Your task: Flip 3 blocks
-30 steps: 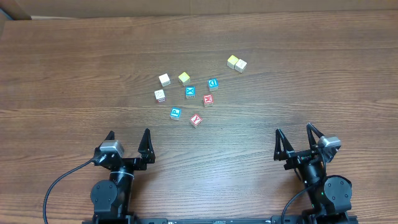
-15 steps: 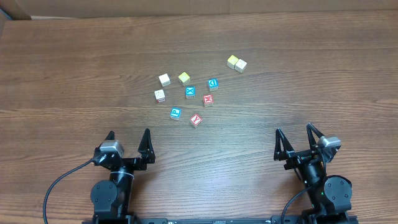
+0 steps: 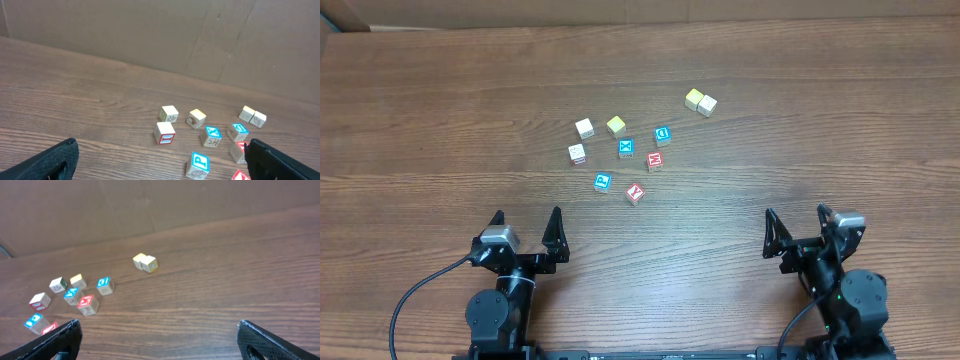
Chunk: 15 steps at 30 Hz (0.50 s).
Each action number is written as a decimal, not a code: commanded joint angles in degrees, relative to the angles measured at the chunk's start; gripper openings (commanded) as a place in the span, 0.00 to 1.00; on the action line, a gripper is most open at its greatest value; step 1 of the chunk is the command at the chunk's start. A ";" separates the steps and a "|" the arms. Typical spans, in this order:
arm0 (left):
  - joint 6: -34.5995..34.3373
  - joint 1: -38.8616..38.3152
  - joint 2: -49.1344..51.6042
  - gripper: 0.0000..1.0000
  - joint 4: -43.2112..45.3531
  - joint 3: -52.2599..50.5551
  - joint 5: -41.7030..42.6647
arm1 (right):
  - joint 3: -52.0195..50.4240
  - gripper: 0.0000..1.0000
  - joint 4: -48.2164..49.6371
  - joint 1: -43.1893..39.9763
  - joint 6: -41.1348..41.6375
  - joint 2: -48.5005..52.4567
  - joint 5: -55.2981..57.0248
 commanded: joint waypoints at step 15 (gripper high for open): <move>0.26 0.24 -0.55 1.00 0.07 -0.37 -0.02 | 46.90 1.00 -32.46 -0.15 9.90 44.83 -2.21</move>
